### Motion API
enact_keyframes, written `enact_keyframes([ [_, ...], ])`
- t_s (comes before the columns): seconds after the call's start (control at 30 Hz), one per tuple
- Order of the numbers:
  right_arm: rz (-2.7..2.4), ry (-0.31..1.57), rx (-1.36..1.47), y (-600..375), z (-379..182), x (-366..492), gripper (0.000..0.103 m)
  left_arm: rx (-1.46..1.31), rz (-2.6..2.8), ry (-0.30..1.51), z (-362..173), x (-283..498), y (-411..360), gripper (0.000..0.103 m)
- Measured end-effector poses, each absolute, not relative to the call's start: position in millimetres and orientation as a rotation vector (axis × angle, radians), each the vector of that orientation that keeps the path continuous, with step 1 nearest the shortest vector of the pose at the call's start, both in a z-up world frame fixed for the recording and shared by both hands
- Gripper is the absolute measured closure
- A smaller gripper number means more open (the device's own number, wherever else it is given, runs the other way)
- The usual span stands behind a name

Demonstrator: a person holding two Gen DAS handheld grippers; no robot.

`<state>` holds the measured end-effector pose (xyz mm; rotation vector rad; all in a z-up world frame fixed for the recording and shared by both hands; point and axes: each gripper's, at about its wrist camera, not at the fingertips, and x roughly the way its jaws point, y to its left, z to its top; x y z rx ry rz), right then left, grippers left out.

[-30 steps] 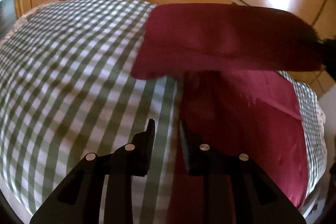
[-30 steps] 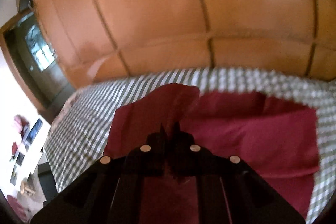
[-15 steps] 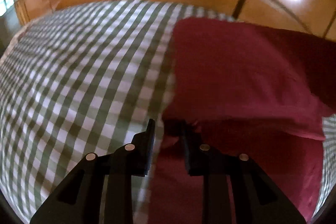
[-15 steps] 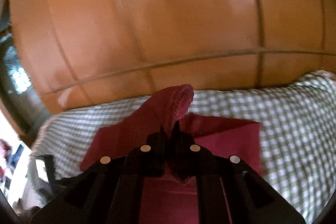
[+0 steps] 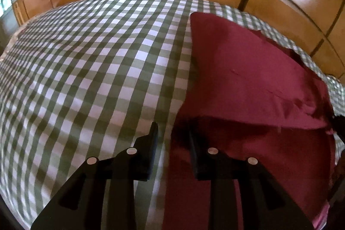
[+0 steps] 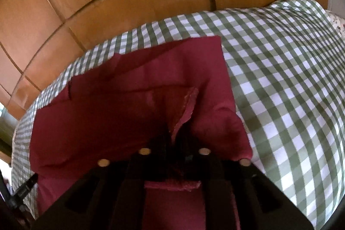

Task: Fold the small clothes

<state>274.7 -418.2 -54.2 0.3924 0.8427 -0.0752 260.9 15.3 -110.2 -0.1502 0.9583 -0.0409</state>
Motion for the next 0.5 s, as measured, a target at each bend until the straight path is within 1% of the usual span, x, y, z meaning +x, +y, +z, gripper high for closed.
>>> enact_keyframes([
  [0.03, -0.079, 0.822, 0.386, -419, -47, 268, 0.064, -0.152, -0.049, 0.942, -105, 255, 17, 0.077],
  [0.07, -0.083, 0.806, 0.382, -419, -42, 263, 0.057, -0.151, -0.058, 0.919, -98, 248, 20, 0.077],
  [0.1, -0.080, 0.779, 0.379, -420, -34, 253, 0.053, -0.150, -0.063, 0.900, -93, 243, 21, 0.077],
  [0.2, -0.052, 0.733, 0.358, -409, -15, 236, 0.052, -0.161, -0.093, 0.819, -70, 234, 24, 0.077],
  [0.33, 0.032, 0.742, 0.305, -378, -15, 230, 0.050, -0.175, -0.162, 0.771, -55, 242, 7, 0.077],
  [0.43, 0.046, 0.775, 0.233, -356, -27, 238, 0.050, -0.153, -0.233, 0.793, -62, 253, -17, 0.077],
  [0.5, 0.045, 0.806, 0.234, -351, -39, 247, 0.050, -0.108, -0.251, 0.853, -82, 262, -36, 0.077],
])
